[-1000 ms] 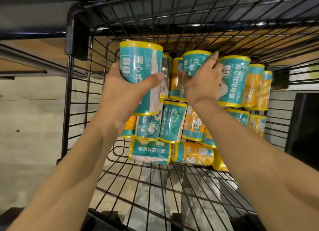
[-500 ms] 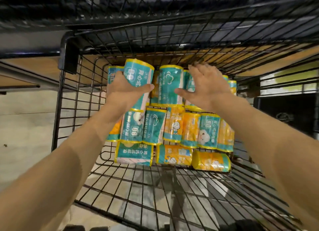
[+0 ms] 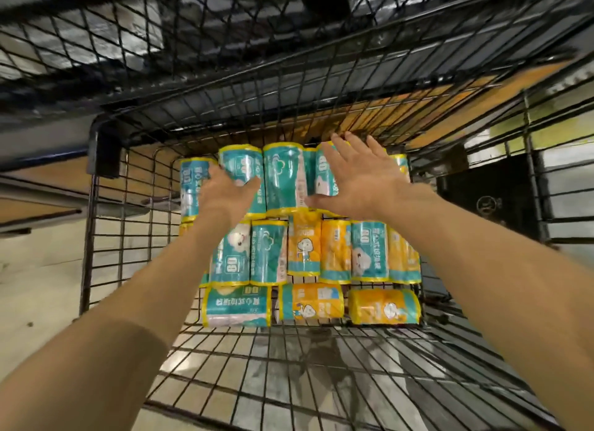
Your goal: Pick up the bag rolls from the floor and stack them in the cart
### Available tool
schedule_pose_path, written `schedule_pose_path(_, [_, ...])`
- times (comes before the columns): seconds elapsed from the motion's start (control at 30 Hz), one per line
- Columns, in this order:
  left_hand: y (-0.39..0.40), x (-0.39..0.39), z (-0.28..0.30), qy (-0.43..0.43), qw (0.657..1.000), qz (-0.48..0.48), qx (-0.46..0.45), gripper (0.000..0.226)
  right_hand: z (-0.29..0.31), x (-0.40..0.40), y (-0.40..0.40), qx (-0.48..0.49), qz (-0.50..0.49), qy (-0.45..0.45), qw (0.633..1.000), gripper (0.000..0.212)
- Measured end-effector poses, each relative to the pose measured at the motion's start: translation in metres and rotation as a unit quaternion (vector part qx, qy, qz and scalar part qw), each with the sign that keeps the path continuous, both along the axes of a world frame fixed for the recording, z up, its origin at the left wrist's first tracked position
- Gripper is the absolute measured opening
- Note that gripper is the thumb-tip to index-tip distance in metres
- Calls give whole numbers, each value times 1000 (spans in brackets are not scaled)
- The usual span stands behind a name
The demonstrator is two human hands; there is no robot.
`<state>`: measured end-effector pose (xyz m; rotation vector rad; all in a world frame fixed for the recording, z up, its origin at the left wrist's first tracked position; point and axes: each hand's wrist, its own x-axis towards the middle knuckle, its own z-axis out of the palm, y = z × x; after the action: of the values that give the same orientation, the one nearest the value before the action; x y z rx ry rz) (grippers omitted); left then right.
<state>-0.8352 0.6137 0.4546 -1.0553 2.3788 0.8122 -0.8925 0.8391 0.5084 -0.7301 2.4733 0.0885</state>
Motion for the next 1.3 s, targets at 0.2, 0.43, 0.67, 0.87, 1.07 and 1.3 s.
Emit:
schedule_pose_path(0.2, [2, 26, 57, 58, 946, -305, -97, 81, 31, 11, 11, -19, 11, -2, 1000, 106])
schedule_pose_path(0.43, [14, 56, 173, 52, 893, -410, -179, 84, 146, 17, -4, -46, 86, 57, 994, 108])
schedule_pose_path(0.67, [-13, 102, 333, 111, 914, -305, -243, 88, 271, 51, -43, -119, 171, 112, 972, 109])
schedule_pose_path(0.87, [-74, 213, 423, 128, 918, -218, -306, 90, 360, 104, -96, -165, 254, 145, 942, 109])
schedule_pose_path(1.07, [-151, 344, 465, 112, 921, -121, -353, 96, 410, 176, -201, -200, 313, 168, 913, 107])
schedule_pose_path(1.3, [-229, 509, 469, 58, 924, 29, -376, 100, 435, 300, -343, -251, 392, 155, 872, 106])
